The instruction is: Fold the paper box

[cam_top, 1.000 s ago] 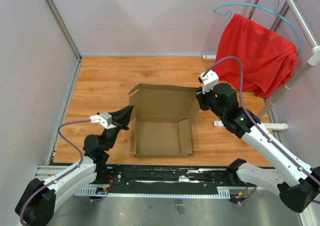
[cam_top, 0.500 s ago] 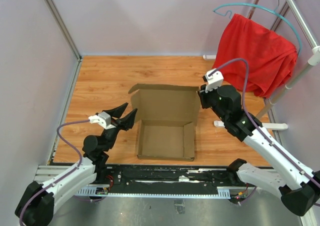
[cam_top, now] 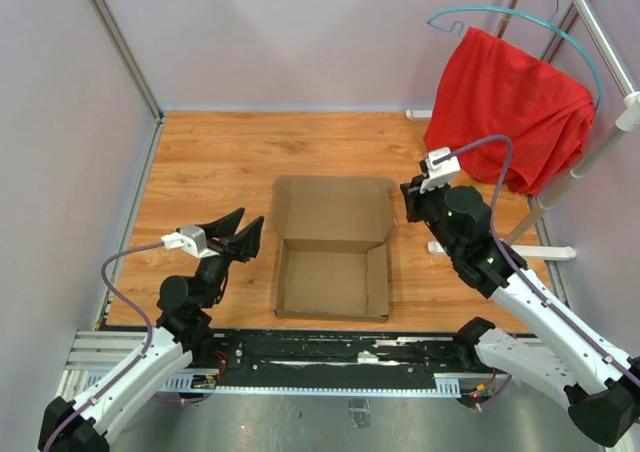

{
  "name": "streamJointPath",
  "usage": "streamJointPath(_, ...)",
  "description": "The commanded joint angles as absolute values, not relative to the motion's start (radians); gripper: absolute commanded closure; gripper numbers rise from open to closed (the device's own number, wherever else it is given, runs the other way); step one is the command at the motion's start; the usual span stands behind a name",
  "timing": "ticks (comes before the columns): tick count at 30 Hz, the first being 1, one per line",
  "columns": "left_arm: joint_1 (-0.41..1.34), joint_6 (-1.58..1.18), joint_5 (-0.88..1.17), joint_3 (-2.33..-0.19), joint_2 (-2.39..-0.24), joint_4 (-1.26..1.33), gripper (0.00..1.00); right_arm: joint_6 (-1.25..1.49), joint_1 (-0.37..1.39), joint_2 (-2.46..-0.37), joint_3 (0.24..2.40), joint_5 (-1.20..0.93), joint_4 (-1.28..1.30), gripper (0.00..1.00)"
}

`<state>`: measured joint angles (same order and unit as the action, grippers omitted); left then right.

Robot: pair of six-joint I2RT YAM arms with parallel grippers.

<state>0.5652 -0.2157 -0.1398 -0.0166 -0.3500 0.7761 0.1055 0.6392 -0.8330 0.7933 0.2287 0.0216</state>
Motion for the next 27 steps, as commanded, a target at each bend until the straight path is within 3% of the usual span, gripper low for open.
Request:
streamJointPath(1, 0.571, -0.265, -0.278, -0.100, -0.367, 0.625, 0.40, 0.161, 0.635, -0.891, 0.832, 0.227, 0.061, 0.95)
streamJointPath(2, 0.571, -0.282, -0.303, -0.128, -0.398, 0.589, 0.40, 0.175, 0.634, -0.930, 0.870, 0.228, 0.108, 0.83)
streamJointPath(3, 0.571, -0.299, -0.319, -0.161, -0.415, 0.551, 0.40, 0.190, 0.632, -0.980, 0.913, 0.231, 0.163, 0.65)
streamJointPath(4, 0.571, -0.314, -0.327, -0.193, -0.459, 0.507, 0.40, 0.203, 0.630, -1.030, 0.964, 0.233, 0.221, 0.54)
streamJointPath(6, 0.571, -0.344, -0.339, -0.268, -0.525, 0.416, 0.40, 0.232, 0.620, -1.150, 1.066, 0.259, 0.365, 0.45)
streamJointPath(10, 0.571, -0.372, -0.301, -0.367, -0.602, 0.272, 0.42, 0.308, 0.595, -1.291, 1.176, 0.229, 0.540, 0.44)
streamJointPath(17, 0.571, -0.397, -0.361, -0.312, -0.578, 0.313, 0.43, 0.388, 0.583, -1.217, 0.976, 0.156, 0.447, 0.36)
streamJointPath(22, 0.571, -0.396, -0.381, -0.363, -0.650, 0.246, 0.43, 0.403, 0.443, -1.286, 0.998, 0.022, 0.416, 0.32)
streamJointPath(27, 0.571, -0.403, -0.365, -0.381, -0.654, 0.204, 0.44, 0.425, 0.392, -1.331, 1.018, -0.067, 0.455, 0.38)
